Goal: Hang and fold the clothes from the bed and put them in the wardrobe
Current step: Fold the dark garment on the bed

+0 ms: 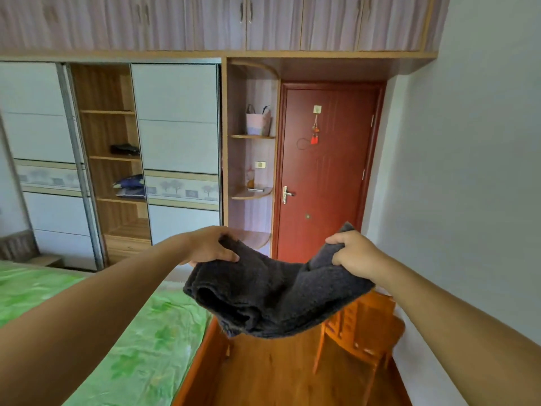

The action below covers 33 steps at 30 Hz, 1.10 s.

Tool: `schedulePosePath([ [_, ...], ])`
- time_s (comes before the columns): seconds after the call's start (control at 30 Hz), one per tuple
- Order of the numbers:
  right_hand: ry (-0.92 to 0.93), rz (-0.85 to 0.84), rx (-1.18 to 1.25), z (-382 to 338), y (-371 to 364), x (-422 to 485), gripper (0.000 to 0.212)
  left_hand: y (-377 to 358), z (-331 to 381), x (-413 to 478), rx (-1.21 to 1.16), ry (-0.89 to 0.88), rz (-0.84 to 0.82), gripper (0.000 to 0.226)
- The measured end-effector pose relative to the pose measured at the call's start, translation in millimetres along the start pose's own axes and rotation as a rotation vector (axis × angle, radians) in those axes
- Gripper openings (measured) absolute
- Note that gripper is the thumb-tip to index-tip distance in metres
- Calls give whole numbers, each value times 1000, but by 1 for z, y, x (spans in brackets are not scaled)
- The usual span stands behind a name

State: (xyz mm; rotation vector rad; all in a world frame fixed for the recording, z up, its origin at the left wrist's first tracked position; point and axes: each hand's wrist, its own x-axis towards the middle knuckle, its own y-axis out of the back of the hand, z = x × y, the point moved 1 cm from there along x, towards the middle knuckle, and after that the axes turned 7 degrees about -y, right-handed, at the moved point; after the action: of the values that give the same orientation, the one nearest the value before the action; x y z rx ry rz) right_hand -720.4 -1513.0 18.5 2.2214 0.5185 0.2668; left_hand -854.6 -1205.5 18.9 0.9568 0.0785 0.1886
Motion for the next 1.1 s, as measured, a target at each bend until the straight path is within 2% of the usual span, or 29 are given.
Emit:
schedulePosePath([
  [0.23,102,-59,-37,-25,-44,188,56,32,-83,131,36,97,80,38],
  [0.5,148,-71,-60,-84,-67,415,51,108,-164,299,-19,171,136,46],
  [0.8,215,-172,-58,-108,-128,640,35,149,-252,469,31,262,143,48],
  [0.97,288,-260,-14,-121,-160,779,51,169,-307,571,45,346,182,50],
  [1.1,371,-335,-32,-159,-186,877,52,198,-344,634,51,436,207,49],
])
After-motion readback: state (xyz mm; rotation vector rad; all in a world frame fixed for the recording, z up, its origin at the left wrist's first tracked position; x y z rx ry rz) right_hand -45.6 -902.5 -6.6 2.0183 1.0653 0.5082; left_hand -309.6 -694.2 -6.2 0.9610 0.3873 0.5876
